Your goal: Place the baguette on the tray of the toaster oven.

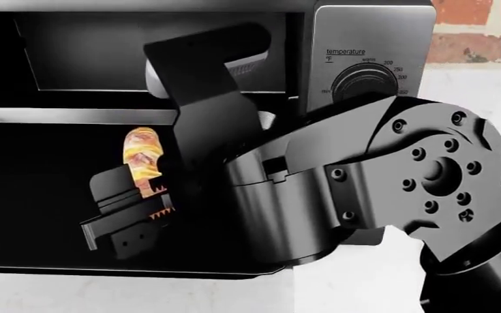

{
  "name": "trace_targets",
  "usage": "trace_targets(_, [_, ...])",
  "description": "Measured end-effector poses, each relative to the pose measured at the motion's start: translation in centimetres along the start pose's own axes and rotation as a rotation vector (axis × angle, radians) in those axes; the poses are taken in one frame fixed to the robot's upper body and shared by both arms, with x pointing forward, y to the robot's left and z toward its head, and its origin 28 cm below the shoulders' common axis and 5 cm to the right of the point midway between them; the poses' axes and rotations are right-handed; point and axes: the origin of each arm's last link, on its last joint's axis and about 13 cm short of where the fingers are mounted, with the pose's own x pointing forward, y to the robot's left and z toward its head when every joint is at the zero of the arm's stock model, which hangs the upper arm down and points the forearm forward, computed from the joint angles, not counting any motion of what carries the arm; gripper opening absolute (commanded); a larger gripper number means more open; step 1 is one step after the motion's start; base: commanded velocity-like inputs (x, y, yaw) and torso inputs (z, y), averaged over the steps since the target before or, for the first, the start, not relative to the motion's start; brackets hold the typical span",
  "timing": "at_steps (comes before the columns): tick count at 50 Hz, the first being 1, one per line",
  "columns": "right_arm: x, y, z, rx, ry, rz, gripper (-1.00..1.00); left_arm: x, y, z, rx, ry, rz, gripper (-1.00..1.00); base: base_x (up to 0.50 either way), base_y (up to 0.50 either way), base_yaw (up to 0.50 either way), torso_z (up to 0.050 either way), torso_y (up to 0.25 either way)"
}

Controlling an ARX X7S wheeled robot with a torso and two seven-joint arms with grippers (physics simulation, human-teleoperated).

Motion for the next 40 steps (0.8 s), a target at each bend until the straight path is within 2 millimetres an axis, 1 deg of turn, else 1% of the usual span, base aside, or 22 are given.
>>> trace_targets(10, [0.1, 0.1, -0.3, -0.014, 0.009, 0.006, -1.0, 0.0, 0.0, -0.1, 0.002, 0.003, -0.001, 1.0, 0.0, 0.0, 0.0, 0.0, 0.001])
trace_targets(11, [0.1, 0.1, -0.3, -0.017, 0.01, 0.007, 1.0, 0.0, 0.0, -0.1, 0.003, 0.003, -0.002, 1.0, 0.0, 0.0, 0.0, 0.0, 0.0])
trace_targets(27, [-0.5, 0.3, 0.0, -0.036, -0.002, 0.012, 1.0, 0.1, -0.1, -0.2, 0.005, 0.006, -0.005, 1.0, 0.0, 0.0, 0.0, 0.0, 0.0])
trace_targets(40, [-2.0, 0.7, 0.7, -0.049, -0.059, -0.002, 1.0, 0.1, -0.1, -0.1, 0.004, 0.006, -0.005, 1.0, 0.0, 0.0, 0.0, 0.0, 0.0])
